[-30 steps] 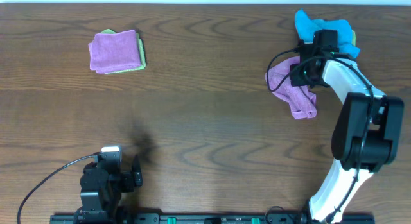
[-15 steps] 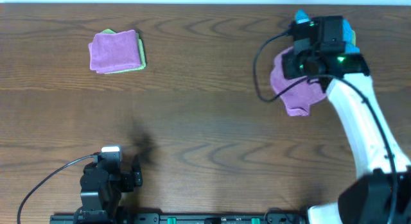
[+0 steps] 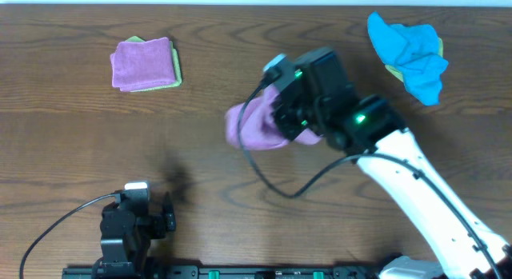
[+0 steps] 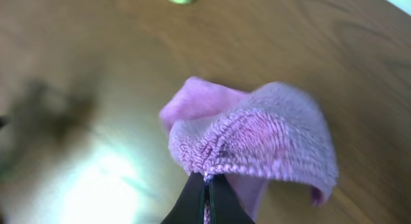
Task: Fold the cloth
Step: 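Lift the purple cloth with the right gripper and drag it left to center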
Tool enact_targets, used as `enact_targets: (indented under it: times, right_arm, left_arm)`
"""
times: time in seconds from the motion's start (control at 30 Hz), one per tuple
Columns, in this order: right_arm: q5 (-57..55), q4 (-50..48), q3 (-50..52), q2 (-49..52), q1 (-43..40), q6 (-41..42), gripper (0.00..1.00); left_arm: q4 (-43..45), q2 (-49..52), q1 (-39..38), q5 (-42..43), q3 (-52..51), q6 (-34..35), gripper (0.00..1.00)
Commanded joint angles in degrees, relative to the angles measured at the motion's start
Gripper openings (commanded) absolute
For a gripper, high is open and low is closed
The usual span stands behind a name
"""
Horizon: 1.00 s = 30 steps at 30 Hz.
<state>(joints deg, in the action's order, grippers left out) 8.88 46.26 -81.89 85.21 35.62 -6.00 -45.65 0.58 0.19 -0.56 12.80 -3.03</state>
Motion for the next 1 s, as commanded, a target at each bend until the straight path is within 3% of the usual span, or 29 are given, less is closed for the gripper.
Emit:
enact_targets:
  times: [0.0,0.23,0.47,0.53,0.63,0.67,0.7,0.73,0.97]
  right_arm:
    - [1.27,0.07,-3.74,-1.75,5.38,2.47,0.01]
    - [2.12,0.02,-9.49,-1.75,11.02,3.41,0.01]
    - [0.37,-0.72,-9.88,3.58,6.29,1.16,0.01]
    - [0.33,-3.58,-9.88,7.32,4.57,-1.64,0.01]
    - [-5.31,-17.05,-9.90,15.47,0.83,-5.29,0.01]
    - [-9.55,-24.50,-10.12,19.58,-1.09,-5.46,0.31]
    - [-12.26,-29.18,-10.73,22.80,-2.58,-5.49,0.86]
    - [-13.73,-30.58,-11.80,24.85,-3.58,-5.44,0.99]
    - [-15.13,-20.39,-16.00,23.50,-4.92,-2.40,0.99]
  left_arm:
    - [-2.03,-0.37,-0.22,-4.57,-2.14,-1.33,0.96]
    - [-2.01,-0.37,-0.22,-4.46,-2.14,-1.29,0.95]
    - [-1.49,-0.37,-0.22,-3.82,-2.14,-1.20,0.95]
    - [-1.22,-0.37,-0.22,-3.82,-2.14,-0.59,0.95]
    - [-0.74,-0.37,-0.22,-2.54,-2.14,-0.61,0.95]
    - [-0.61,-0.37,-0.22,-2.23,-2.14,-0.59,0.95]
    - [-0.55,-0.37,-0.22,-2.14,-2.14,-0.59,0.95]
    - [-0.44,-0.37,-0.22,-2.12,-2.14,-0.59,0.95]
    - [-0.37,-0.37,-0.22,0.94,-2.14,-0.61,0.95]
